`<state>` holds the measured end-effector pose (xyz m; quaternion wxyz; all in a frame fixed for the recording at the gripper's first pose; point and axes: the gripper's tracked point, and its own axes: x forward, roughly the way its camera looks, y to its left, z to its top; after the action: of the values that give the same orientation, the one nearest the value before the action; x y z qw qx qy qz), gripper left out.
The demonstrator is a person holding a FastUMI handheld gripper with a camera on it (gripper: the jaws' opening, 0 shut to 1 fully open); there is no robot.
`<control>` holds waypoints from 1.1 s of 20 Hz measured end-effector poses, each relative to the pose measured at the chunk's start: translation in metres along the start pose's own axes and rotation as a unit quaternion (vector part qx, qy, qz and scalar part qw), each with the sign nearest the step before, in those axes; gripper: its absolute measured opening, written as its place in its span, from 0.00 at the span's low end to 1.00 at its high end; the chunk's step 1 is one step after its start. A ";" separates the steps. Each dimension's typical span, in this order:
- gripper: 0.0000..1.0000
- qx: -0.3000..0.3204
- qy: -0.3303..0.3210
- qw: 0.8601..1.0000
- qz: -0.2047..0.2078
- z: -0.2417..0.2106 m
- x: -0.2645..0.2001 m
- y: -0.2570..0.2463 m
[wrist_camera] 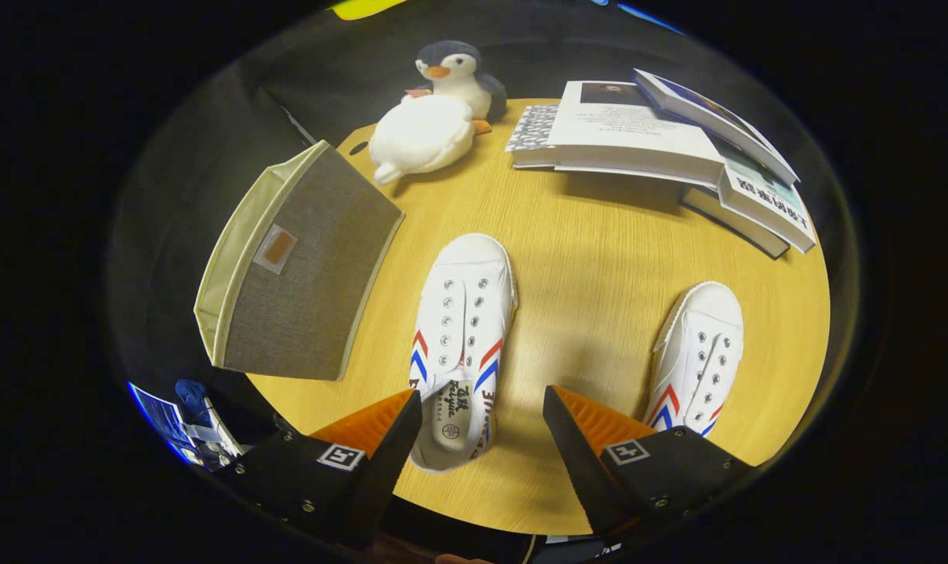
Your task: Open the storage box then place both shoes into the box .Put the left shoe in first, then the right shoe, with the right side of both shoes facing outward in a uniform manner.
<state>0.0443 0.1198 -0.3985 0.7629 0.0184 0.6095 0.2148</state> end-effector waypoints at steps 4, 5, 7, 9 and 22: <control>0.96 -0.016 0.036 0.999 -0.030 -0.007 0.025 -0.010; 0.96 -0.022 0.052 0.998 -0.041 -0.012 0.031 -0.013; 0.94 -0.042 0.066 0.995 -0.060 -0.014 0.043 -0.019; 0.87 -0.039 0.075 0.995 -0.049 -0.013 0.052 -0.014; 0.05 -0.010 0.085 0.996 -0.005 -0.011 0.026 0.009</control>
<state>0.0356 0.1343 -0.4226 0.7094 -0.0109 0.6702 0.2181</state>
